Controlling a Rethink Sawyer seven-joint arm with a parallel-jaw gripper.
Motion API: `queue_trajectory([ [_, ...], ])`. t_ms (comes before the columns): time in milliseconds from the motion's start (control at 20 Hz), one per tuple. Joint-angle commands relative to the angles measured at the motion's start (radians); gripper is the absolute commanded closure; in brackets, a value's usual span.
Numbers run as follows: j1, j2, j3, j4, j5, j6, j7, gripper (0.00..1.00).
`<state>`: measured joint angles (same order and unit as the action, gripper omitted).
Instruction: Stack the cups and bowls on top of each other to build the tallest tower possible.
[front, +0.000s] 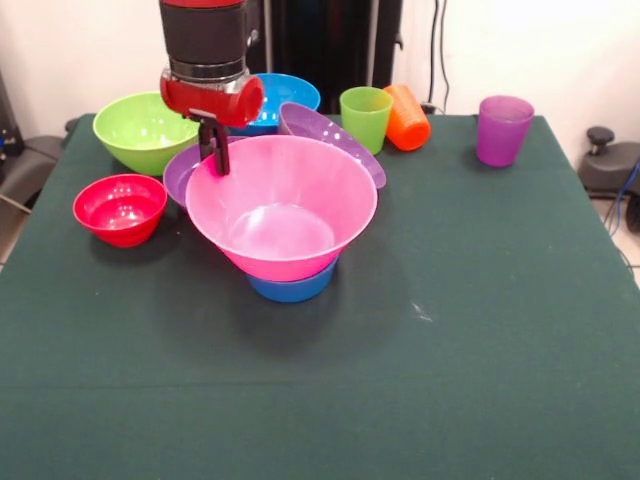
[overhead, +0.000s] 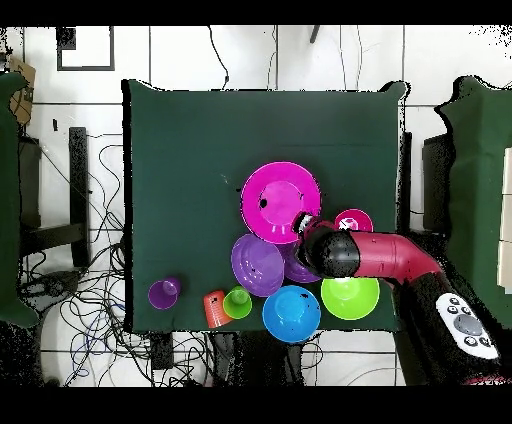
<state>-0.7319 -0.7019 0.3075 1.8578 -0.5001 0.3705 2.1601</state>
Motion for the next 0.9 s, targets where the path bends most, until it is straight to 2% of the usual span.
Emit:
queue_trajectory([
  [50, -0.048, -0.024, 0.066, 0.043, -0.028, 0.041, -0.099, 1.0],
  [350, -0.051, 0.0, 0.075, 0.012, -0.041, 0.029, -0.086, 1.0],
  [700, -0.006, 0.025, 0.04, 0.021, -0.05, -0.088, 0.019, 1.0],
  [900, 0.009, 0.04, 0.039, 0.029, -0.043, -0.111, 0.038, 1.0],
])
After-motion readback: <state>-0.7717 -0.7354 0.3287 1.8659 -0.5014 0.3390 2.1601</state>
